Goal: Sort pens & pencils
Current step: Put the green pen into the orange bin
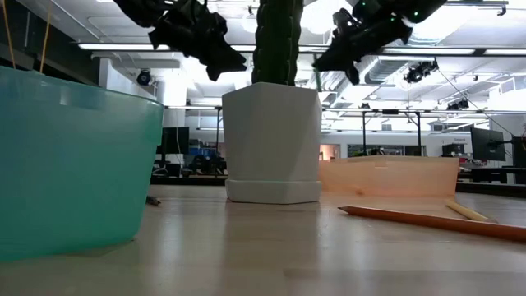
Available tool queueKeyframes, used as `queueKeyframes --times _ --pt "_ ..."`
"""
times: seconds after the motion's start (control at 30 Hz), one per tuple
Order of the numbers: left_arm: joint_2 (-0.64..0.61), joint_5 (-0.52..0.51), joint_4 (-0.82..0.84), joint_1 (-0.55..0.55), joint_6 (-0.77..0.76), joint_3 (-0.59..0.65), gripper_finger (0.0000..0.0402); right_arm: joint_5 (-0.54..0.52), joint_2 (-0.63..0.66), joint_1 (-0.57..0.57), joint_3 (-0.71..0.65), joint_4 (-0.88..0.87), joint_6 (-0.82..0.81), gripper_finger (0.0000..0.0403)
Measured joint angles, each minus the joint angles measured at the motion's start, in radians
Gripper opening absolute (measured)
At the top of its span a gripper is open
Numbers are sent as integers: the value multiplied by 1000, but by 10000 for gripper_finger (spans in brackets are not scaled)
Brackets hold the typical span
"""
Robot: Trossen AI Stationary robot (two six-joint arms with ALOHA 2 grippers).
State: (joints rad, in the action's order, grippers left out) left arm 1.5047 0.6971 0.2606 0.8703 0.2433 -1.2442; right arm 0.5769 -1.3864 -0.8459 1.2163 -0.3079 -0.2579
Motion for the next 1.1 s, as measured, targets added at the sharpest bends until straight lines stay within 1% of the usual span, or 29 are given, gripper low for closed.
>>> queueKeyframes --times 0.13,0.3,0.53,0.67,0.8,0.9,1.1 --pt "0 -2 13 0 14 0 142 -18 33 -17 -9 -105 31 18" --pt "0 -1 34 0 26 0 143 -23 66 -45 -60 -145 30 18" --pt "-5 -1 78 0 49 0 143 -26 125 -70 -228 -142 -17 18" --pt "-17 -2 115 0 67 0 143 -66 156 -71 -331 -134 -71 18" --pt "-33 -6 134 0 75 0 143 -115 172 -71 -396 -129 -127 18" --pt "-45 -19 151 0 83 0 143 -143 172 -71 -423 -137 -154 18" --pt "-51 -36 221 0 114 0 143 -260 171 -70 -454 -139 -212 18"
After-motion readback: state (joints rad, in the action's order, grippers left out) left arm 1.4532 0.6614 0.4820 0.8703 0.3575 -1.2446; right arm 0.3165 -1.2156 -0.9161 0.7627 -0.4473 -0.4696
